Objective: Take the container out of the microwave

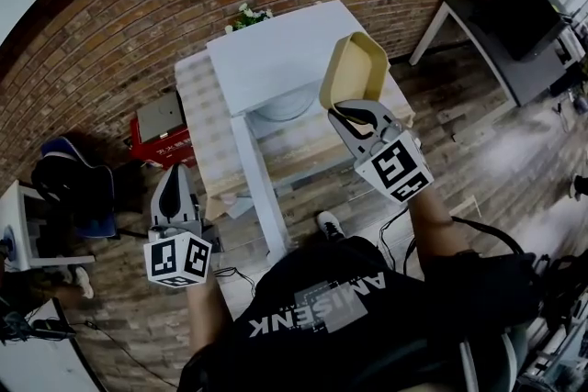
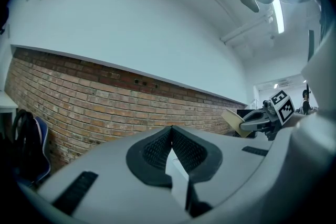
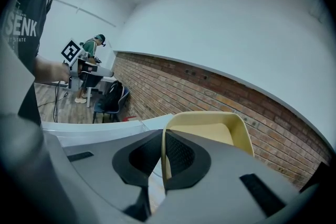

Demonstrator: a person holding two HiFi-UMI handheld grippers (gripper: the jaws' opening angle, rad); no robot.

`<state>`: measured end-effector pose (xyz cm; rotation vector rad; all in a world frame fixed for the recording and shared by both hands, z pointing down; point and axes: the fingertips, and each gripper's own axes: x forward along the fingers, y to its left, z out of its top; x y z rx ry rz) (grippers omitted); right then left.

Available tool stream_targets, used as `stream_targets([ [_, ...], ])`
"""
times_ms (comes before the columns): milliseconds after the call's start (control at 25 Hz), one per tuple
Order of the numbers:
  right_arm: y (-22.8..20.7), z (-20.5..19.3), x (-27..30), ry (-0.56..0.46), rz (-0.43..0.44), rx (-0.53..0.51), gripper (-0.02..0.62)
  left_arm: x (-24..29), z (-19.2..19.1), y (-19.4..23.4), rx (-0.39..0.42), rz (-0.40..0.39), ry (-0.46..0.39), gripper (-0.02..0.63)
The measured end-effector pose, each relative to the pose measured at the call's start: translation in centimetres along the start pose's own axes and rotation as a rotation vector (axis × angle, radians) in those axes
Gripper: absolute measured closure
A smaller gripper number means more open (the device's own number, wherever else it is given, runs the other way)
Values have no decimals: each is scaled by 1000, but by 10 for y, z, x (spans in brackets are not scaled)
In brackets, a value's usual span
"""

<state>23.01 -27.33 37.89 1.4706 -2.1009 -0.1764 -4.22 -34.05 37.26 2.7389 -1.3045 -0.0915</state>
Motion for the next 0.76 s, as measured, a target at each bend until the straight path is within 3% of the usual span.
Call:
stream_targets([
  [760,-2,3,6,-4,9,-28,548,1,-5,5,-4,17,16,593],
])
